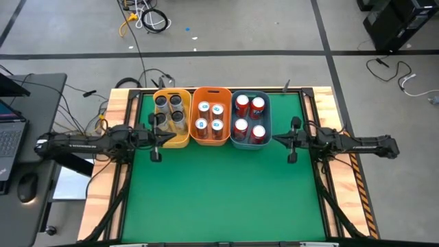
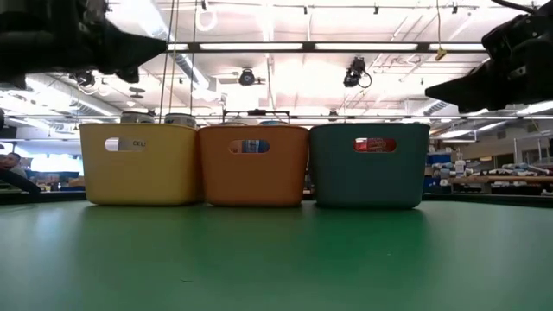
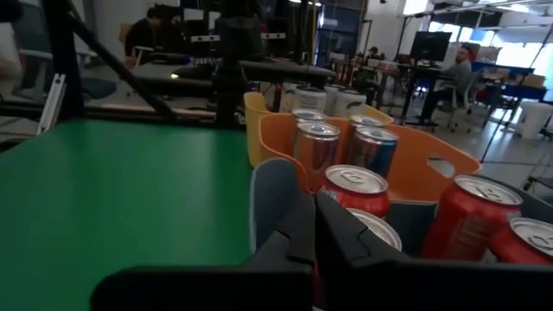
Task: Sort soda cans
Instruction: Return to Home Position
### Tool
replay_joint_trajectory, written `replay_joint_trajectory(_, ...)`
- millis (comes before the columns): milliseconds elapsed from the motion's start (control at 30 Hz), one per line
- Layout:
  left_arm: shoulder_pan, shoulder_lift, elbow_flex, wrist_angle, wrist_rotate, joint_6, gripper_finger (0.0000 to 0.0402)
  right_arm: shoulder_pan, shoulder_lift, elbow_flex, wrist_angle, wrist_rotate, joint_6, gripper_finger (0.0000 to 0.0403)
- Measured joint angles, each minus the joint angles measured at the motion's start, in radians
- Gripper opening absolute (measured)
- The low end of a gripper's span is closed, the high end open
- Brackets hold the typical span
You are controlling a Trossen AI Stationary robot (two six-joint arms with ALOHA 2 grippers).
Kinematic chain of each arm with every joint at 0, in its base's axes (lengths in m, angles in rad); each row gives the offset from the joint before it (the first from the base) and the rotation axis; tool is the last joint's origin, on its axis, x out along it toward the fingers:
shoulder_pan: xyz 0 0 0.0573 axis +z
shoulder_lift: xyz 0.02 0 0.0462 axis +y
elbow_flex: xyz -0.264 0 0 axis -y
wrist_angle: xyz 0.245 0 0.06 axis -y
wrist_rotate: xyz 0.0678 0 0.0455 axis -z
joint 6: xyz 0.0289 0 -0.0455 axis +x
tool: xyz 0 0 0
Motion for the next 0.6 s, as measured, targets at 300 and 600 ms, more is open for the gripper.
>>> replay_joint_trajectory(300, 0.000, -0.247, -0.094, -0.154, -0.074, -0.029, 0.0004, -0.080, 0.000, 0.000, -0.015, -0.082, 0.020, 0.0000)
replay_joint_trajectory(600, 0.081, -0.437, -0.094, -0.403, -0.007, -0.058, 0.0003, -0.190, 0.023, 0.000, -0.025, -0.138, 0.031, 0.0000)
